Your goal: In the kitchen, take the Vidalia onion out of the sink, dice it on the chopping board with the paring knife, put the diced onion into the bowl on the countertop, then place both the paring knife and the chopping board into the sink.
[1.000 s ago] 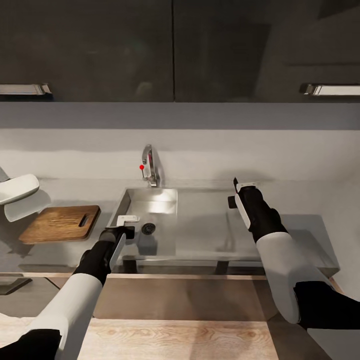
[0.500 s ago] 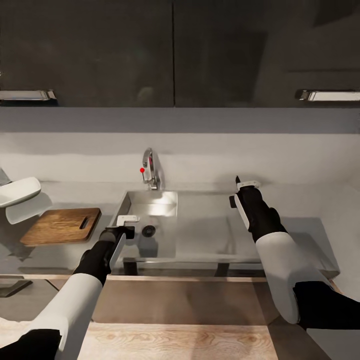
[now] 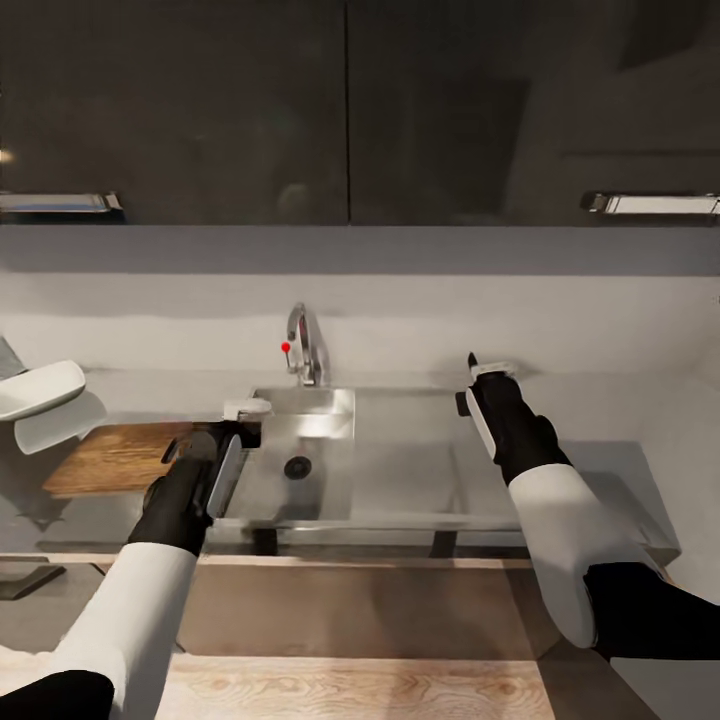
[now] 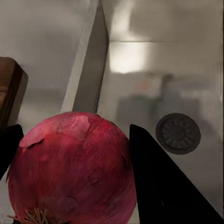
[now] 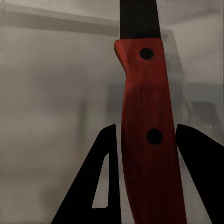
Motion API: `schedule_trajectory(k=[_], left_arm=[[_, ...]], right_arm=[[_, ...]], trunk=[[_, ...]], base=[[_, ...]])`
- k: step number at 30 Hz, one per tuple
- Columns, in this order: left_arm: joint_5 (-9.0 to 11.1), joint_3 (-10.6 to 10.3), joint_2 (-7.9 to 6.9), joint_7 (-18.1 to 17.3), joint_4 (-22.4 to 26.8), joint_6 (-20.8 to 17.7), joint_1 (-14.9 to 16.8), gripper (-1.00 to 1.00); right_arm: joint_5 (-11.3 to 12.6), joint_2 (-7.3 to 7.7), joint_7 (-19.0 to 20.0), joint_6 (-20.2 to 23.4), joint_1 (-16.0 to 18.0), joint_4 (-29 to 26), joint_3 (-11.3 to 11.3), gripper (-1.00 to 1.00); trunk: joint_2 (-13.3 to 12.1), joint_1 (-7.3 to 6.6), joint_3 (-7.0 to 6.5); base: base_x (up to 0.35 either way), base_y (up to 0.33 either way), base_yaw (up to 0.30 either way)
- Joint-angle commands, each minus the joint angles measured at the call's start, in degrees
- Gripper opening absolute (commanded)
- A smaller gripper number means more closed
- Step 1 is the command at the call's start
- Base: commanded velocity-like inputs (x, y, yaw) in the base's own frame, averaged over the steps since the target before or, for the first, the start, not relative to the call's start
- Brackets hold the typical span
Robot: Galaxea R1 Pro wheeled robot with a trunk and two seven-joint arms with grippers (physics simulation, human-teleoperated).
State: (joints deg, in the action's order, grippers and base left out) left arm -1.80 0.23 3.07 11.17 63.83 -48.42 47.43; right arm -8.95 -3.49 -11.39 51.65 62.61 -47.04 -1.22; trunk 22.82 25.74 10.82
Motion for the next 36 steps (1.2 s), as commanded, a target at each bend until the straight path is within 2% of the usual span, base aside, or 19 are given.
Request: schedule_trajectory(k=[1, 4, 6, 11, 19, 23, 27, 28, 30, 32, 33, 34, 36], left_arm=[[0.0, 0.0, -0.01, -0.2, 3.1, -2.7, 0.0, -1.0], [-0.1, 0.0, -0.04, -0.2, 4.5, -5.7, 0.0, -1.0], [-0.2, 0.0, -0.07, -0.2, 4.7, -6.2, 0.0, -1.0], [-1.7, 0.0, -0.16, -0.2, 4.7, -6.4, 0.0, -1.0], [-1.9, 0.0, -0.17, -0.2, 4.8, -6.4, 0.0, -1.0], [-1.9, 0.0, -1.5, -0.2, 4.7, -6.4, 0.0, -1.0], [-1.9, 0.1, -1.65, -0.2, 4.7, -6.4, 0.0, -1.0], [-1.9, 0.1, -1.71, -0.2, 4.6, -6.4, 0.0, -1.0], [-1.9, 0.2, -2.16, -0.2, 4.7, -6.4, 0.0, -1.0], [-1.9, 0.2, -3.24, -0.2, 4.8, -6.3, 0.0, -1.0], [-1.9, 0.1, -3.34, -0.2, 4.8, -6.3, 0.0, -1.0], [-1.9, 0.1, -3.4, -0.3, 4.8, -6.2, 0.0, -1.0], [-1.9, 0.1, -3.46, -0.3, 4.8, -6.2, 0.0, -1.0]], right_arm=[[-0.4, -0.12, 0.0, 0.4, 0.1, 0.0, -0.1, -1.0], [-0.4, -0.09, 0.0, 0.3, 0.1, 0.0, -0.1, -1.0], [-0.4, -0.03, 0.0, 0.3, 0.1, 0.0, 0.0, -1.0], [-0.4, -0.05, 0.1, 0.3, 0.1, -0.1, 0.0, -1.0], [-0.5, 0.51, 0.0, 0.3, 0.1, -0.2, 0.1, -1.0], [-0.5, 0.51, 0.0, 0.3, 0.1, -0.2, 0.0, -1.0], [-0.6, 0.66, 0.0, 0.2, 0.1, 0.0, 0.1, -1.0], [-0.6, 1.14, 0.1, 0.1, 0.1, 0.0, 0.1, -1.0], [-0.3, 4.85, 0.9, 0.0, -0.1, -0.1, 0.1, -1.0], [-0.3, 10.18, 8.9, -0.2, -1.4, -0.6, 0.2, -1.0], [-0.4, 12.78, 14.6, -0.4, -2.2, -1.0, 0.2, -1.0], [-0.4, 16.33, 20.6, -0.9, -2.7, -1.2, 0.2, -1.0], [-0.4, 20.03, 26.9, -1.1, -2.9, -1.4, 0.3, -1.0]], trunk=[[0.1, 0.05, 0.04], [0.1, 0.05, -0.23], [0.1, 0.05, -0.41], [0.1, 0.05, -0.86], [0.1, 0.05, -1.59], [0.1, 0.05, -1.95], [0.1, 0.05, -2.19], [0.1, 0.05, -2.19], [0.1, 0.05, -2.2], [0.1, 0.05, -2.2], [0.1, 0.05, -2.2], [0.1, 0.05, -2.2], [0.1, 0.05, -2.2]], base=[[0.0, 0.0, 0.0], [0.0, 0.0, 0.0], [0.0, 0.139, 0.0], [0.0, 0.278, 0.0], [-0.152, 0.223, 0.0], [-0.206, 0.133, 0.0], [-0.059, 0.286, 0.0], [-0.024, 0.292, 0.0], [-0.007, 0.297, 0.0], [0.002, 0.299, 0.0], [0.046, 0.293, 0.0], [0.073, 0.148, 0.0], [0.021, 0.032, 0.0]])
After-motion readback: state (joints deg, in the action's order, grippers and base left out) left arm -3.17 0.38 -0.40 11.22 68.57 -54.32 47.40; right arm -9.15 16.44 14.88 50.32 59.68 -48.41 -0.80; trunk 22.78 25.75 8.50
